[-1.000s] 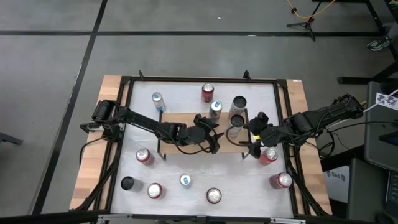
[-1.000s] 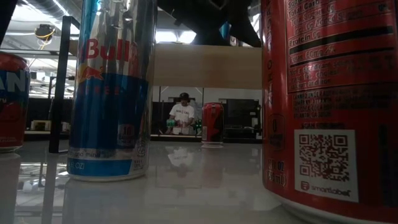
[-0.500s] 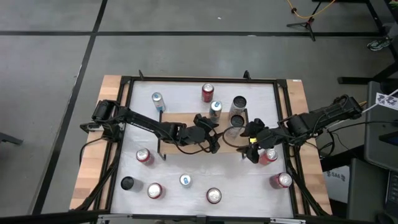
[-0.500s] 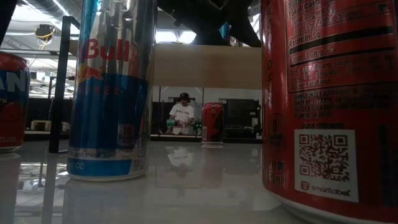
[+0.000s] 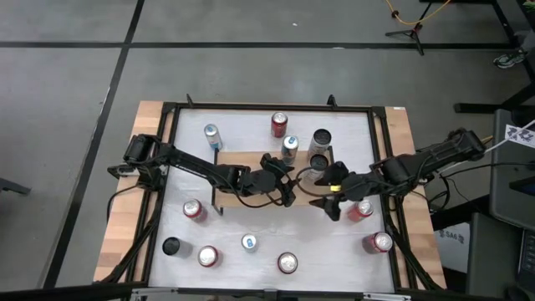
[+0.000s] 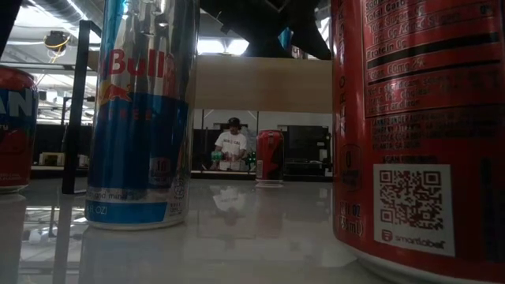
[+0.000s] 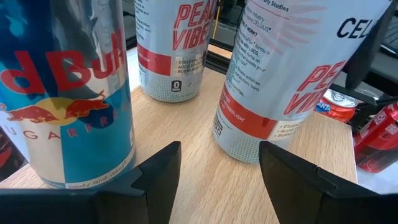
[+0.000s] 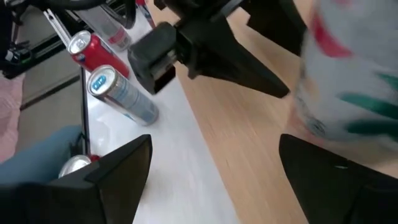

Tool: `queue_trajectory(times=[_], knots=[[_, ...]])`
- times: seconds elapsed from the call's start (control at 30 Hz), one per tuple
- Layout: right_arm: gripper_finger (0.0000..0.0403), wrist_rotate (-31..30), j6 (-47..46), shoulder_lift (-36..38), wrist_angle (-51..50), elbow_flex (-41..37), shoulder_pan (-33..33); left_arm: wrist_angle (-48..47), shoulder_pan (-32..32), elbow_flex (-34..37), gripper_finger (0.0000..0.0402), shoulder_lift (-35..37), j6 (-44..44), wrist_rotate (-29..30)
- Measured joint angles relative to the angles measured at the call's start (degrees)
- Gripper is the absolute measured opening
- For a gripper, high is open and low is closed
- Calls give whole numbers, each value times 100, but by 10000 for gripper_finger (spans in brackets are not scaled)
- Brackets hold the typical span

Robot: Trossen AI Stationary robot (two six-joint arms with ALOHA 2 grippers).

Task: Place canned beverage on shelf
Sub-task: Put the right white-pink soda can on the shelf aligned with the other white-pink soda can

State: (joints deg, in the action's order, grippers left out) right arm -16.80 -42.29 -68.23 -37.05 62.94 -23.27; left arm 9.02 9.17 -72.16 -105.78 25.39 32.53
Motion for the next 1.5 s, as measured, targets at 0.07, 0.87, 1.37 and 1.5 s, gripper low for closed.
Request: queue_trajectory(times=[0.07,0.87,1.37,1.5], knots=[[342,-65,-6,-114,178,0,0,-1,0,0,211,0,0,0],[342,-314,-249,-203,301,0,-4,21,-2,0,211,0,4,361],[342,-279,-230,474,-818,0,-2,52,-4,0,211,0,894,1160],[342,-338,-198,569,-1010,0,0,68,21,-2,211,0,1056,1173]])
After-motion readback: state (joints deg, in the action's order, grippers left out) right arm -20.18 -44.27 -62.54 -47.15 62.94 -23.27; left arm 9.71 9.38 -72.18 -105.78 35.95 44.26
